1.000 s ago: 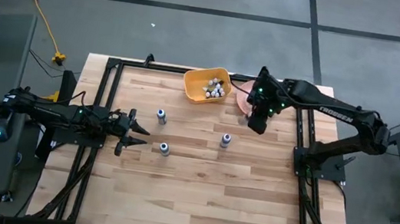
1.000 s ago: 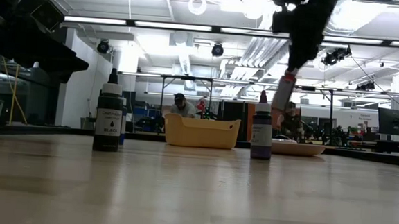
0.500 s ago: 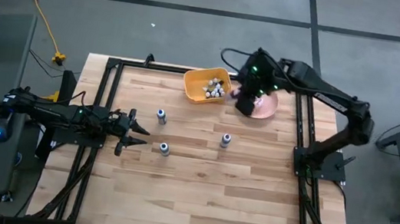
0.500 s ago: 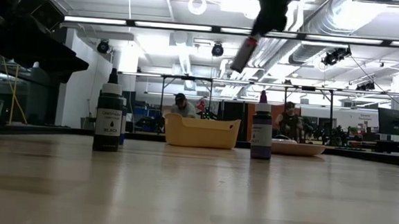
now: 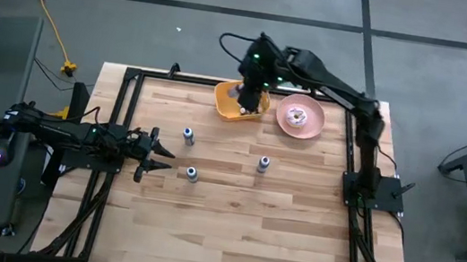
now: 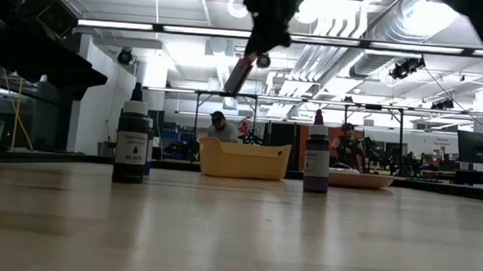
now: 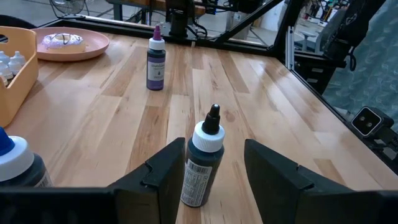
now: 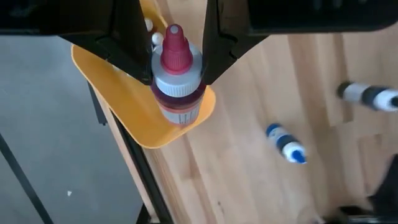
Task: Pick & Place food coloring
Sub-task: Put the large pink food coloring bottle into the yellow bin
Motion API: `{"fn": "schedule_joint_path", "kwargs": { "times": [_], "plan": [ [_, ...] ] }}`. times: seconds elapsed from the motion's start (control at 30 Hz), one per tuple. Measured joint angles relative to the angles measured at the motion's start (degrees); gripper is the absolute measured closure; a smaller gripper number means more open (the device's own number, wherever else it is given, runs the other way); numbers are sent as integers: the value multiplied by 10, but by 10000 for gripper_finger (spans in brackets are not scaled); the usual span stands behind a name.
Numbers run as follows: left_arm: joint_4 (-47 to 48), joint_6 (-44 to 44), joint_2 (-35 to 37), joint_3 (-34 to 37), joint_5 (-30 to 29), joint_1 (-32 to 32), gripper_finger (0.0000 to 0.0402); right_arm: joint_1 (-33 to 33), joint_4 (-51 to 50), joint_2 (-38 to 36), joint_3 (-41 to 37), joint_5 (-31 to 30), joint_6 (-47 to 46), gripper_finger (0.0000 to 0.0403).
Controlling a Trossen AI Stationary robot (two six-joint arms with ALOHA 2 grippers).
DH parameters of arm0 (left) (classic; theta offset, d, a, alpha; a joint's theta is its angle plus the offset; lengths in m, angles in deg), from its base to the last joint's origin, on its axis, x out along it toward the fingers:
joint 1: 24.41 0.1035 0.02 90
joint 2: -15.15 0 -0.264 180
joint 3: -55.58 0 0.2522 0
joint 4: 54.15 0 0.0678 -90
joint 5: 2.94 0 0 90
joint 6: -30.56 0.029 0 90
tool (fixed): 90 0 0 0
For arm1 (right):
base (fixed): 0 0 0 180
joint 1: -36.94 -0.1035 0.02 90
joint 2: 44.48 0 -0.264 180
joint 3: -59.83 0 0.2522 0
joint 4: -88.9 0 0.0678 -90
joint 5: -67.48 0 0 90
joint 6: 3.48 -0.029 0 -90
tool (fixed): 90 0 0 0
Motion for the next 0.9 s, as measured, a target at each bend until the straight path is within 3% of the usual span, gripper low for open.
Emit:
{"fn": "schedule_joint_path", "kwargs": {
  "times": [0.43,0.6,0.9],
  "plan": [
    [0,0,0,0,0,0,238,24,32,131,34,-36,-90,294],
    [0,0,0,0,0,0,238,34,35,157,34,-60,-149,294],
    [0,0,0,0,0,0,238,40,63,180,36,-42,-199,294]
  ]
}}
